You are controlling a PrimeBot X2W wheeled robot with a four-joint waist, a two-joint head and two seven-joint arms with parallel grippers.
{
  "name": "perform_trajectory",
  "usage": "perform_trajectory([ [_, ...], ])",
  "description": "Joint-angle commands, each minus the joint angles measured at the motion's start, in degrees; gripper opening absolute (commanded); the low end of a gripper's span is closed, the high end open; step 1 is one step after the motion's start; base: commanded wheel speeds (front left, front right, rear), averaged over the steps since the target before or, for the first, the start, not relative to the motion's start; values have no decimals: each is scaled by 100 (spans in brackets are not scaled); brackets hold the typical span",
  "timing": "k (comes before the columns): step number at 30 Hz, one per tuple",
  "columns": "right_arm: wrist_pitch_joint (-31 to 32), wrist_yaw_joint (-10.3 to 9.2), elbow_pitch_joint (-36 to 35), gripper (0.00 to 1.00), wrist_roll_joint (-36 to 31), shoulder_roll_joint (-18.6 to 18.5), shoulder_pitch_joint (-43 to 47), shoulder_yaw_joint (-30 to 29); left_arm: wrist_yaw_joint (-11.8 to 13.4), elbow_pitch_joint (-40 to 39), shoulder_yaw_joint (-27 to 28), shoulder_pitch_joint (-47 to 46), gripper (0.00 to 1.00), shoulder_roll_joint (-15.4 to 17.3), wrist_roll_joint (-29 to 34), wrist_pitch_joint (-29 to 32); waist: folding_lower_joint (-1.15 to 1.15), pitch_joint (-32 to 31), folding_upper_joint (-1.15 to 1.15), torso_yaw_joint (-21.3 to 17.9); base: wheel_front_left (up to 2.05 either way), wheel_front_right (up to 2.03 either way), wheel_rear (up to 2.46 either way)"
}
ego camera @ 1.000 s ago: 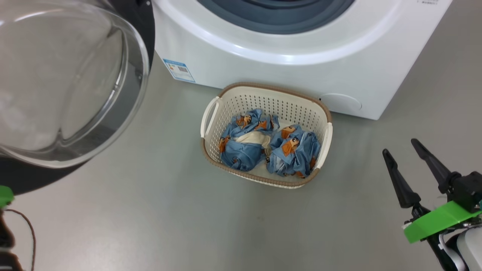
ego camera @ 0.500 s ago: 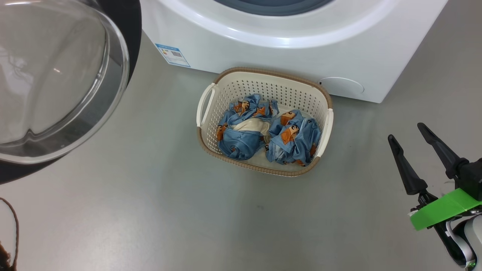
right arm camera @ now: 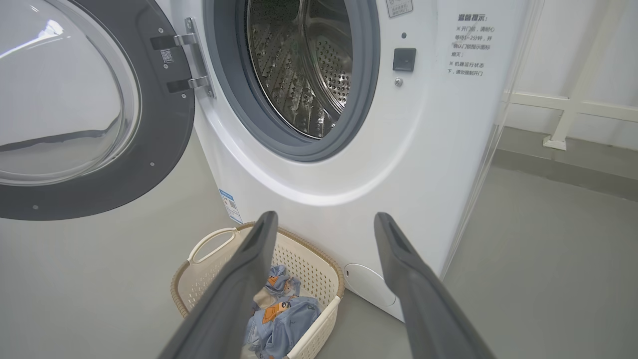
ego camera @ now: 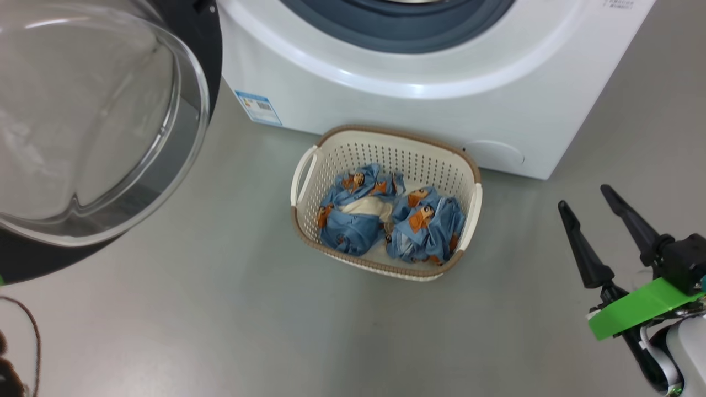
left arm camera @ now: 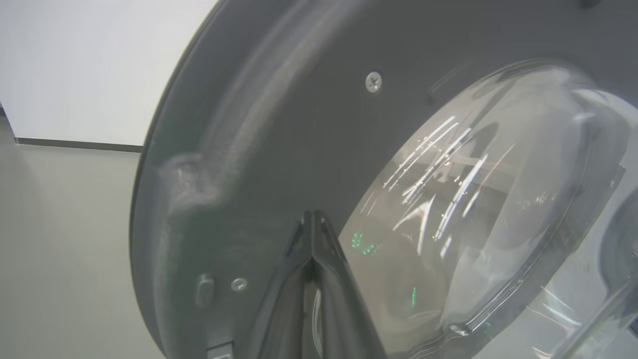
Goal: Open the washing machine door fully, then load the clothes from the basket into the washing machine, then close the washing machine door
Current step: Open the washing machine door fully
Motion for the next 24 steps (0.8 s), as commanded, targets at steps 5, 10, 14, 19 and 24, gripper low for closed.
perform_trajectory([
  [5, -70, 42, -90, 100, 94, 82, 253, 40, -154, -448, -14, 526, 36, 165, 120, -29, 0, -477, 0, -46, 0, 0, 0],
  [10, -70, 42, -67, 100, 108, 219, 389, 15, -221, -842, -281, 1006, 92, 6, 236, -29, 0, -804, 0, -133, 0, 0, 0],
  [14, -70, 42, -59, 100, 106, 296, 488, 4, -237, -1238, -554, 1391, 100, -142, 257, -29, 0, -1001, 0, -222, 0, 0, 0],
  [19, -70, 42, -54, 100, 108, 377, 644, -48, -240, -1869, -1135, 1891, 100, -317, -101, -29, 0, -1231, 0, -364, 0, 0, 0],
  [24, -70, 42, -74, 100, 108, 427, 817, -126, -241, -2541, -1903, 2521, 100, -318, -318, -29, 0, -1407, 0, -603, 0, 0, 0],
])
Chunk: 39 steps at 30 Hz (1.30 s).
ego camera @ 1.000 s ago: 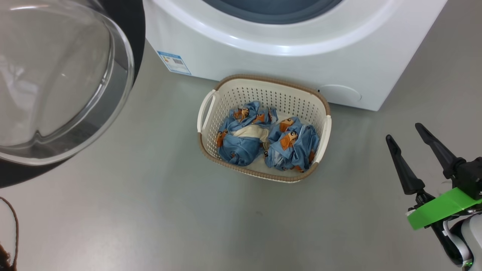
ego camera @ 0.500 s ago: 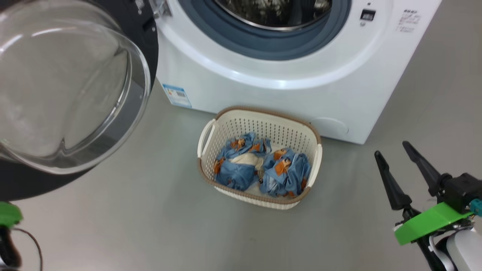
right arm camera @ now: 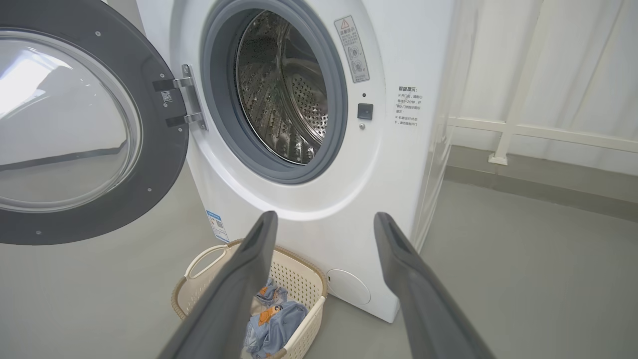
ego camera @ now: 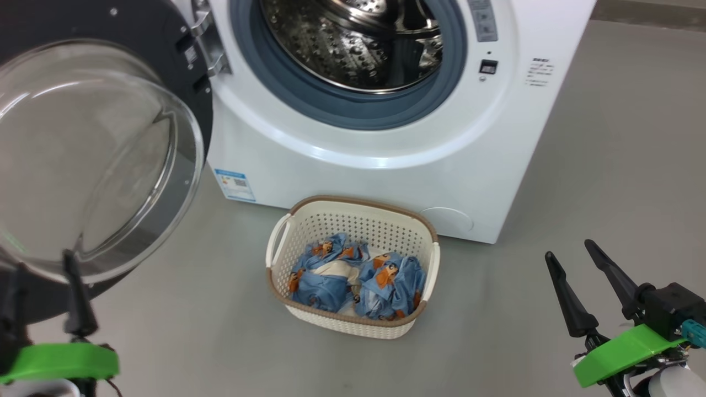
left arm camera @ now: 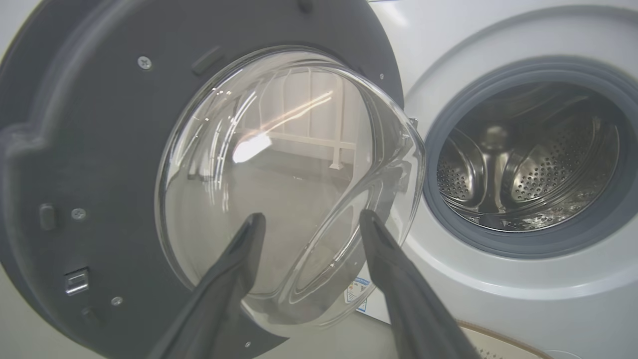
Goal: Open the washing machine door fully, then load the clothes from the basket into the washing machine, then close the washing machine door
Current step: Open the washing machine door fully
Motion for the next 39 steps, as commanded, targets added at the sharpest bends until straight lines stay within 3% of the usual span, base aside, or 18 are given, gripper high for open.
perform_trajectory([
  [1, -70, 42, -129, 100, 93, -75, 73, 27, -19, -320, -91, 107, 100, 226, 17, -30, 0, -173, 0, -207, 0, 0, 0],
  [18, -70, 42, -205, 100, 83, -9, 337, -128, -19, -855, -1291, 844, 100, 370, -477, -30, 0, -375, 0, -1231, 0, 0, 0],
  [28, -70, 42, -241, 100, 70, 18, 345, -178, -19, -997, -1366, 1060, 100, 282, -462, -30, 0, -355, 0, -1738, 0, 0, 0],
  [39, -70, 42, -269, 100, 50, 83, 364, -292, -20, -1027, -1389, 1192, 100, 202, -399, -30, 0, -307, 0, -1922, 0, 0, 0],
])
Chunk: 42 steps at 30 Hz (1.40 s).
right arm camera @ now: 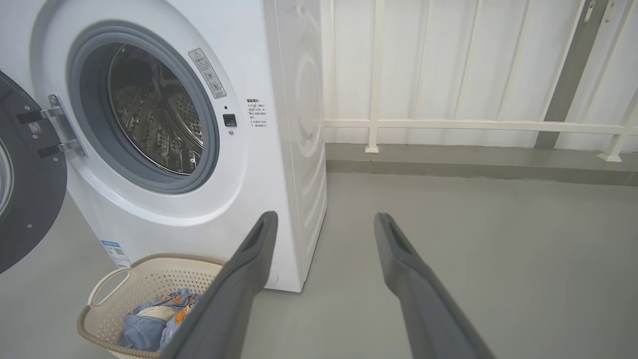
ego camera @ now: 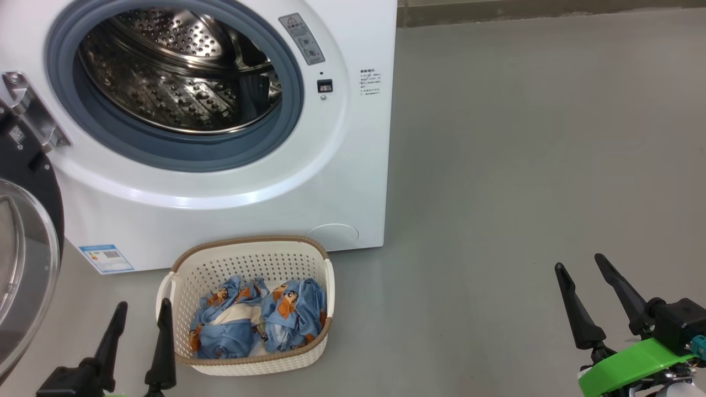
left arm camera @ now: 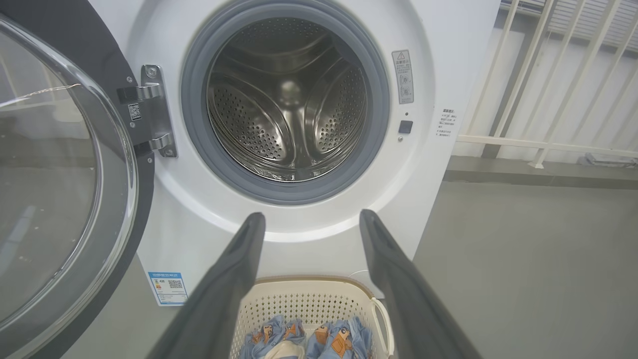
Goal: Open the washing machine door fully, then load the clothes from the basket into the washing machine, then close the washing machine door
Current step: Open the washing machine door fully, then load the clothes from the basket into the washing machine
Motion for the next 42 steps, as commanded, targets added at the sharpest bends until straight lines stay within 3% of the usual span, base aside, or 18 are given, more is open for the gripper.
perform_trajectory([
  [1, -70, 42, -159, 100, 47, -86, -11, 42, -12, -171, 187, -45, 100, 102, 39, -30, 0, 9, 0, -4, 0, 0, 0],
  [14, -70, 42, -183, 100, 29, -30, -56, 6, -12, -72, 88, -160, 100, 166, -155, -30, 0, 81, 0, 18, 6, -24, 18],
  [26, -70, 42, -201, 100, 30, -5, -136, -4, -12, -53, -15, -344, 100, 223, -156, -30, 0, 262, 0, 55, 73, -186, 113],
  [42, -70, 42, -211, 100, 22, 63, -274, 8, -12, 289, -342, -463, 100, 27, -163, -30, 0, 531, 0, 89, 29, -41, 13],
])
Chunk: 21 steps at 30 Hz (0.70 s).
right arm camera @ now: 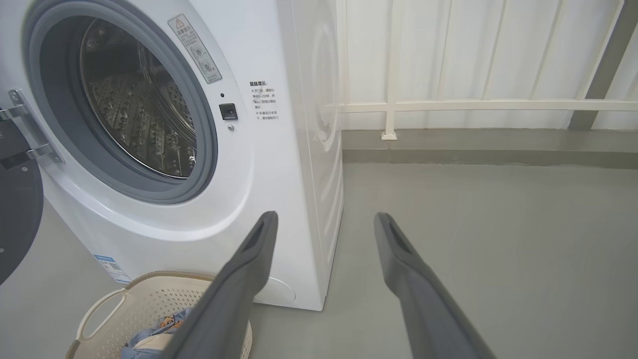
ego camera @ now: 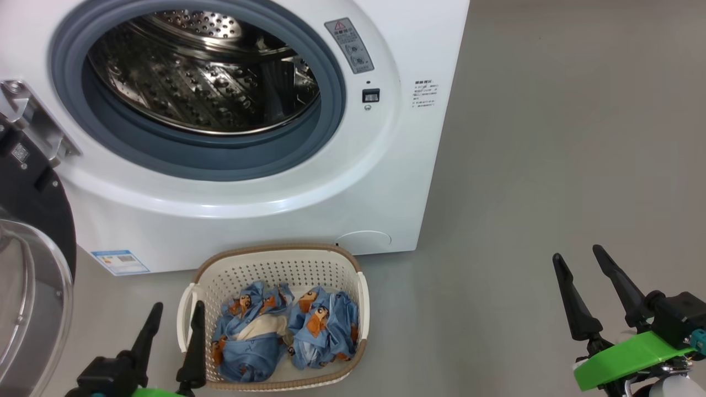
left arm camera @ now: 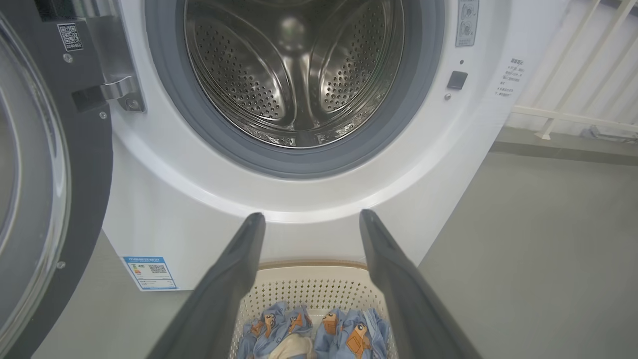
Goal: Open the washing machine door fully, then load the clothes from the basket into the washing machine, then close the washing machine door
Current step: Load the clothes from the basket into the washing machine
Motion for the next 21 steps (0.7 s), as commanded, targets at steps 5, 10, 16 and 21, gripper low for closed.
perform_trajectory([
  [5, -70, 42, -184, 100, 13, -51, -302, 110, -12, 281, -30, -455, 100, 75, -58, -30, 0, 240, 0, -28, 0, 0, 0],
  [10, -70, 42, -206, 100, 14, -13, -443, 129, -12, 767, -282, -752, 100, 97, -104, -30, 0, 528, 0, -61, 0, 0, 0],
  [16, -70, 42, -235, 100, 3, 38, -689, 184, -12, 1663, -759, -1307, 100, 99, -356, -30, 0, 967, 0, -139, 0, 0, 0],
  [21, -70, 42, -260, 100, -10, 54, -919, 228, -12, 2428, -1334, -1856, 100, 94, -738, -30, 0, 1376, 0, -238, 0, 0, 0],
])
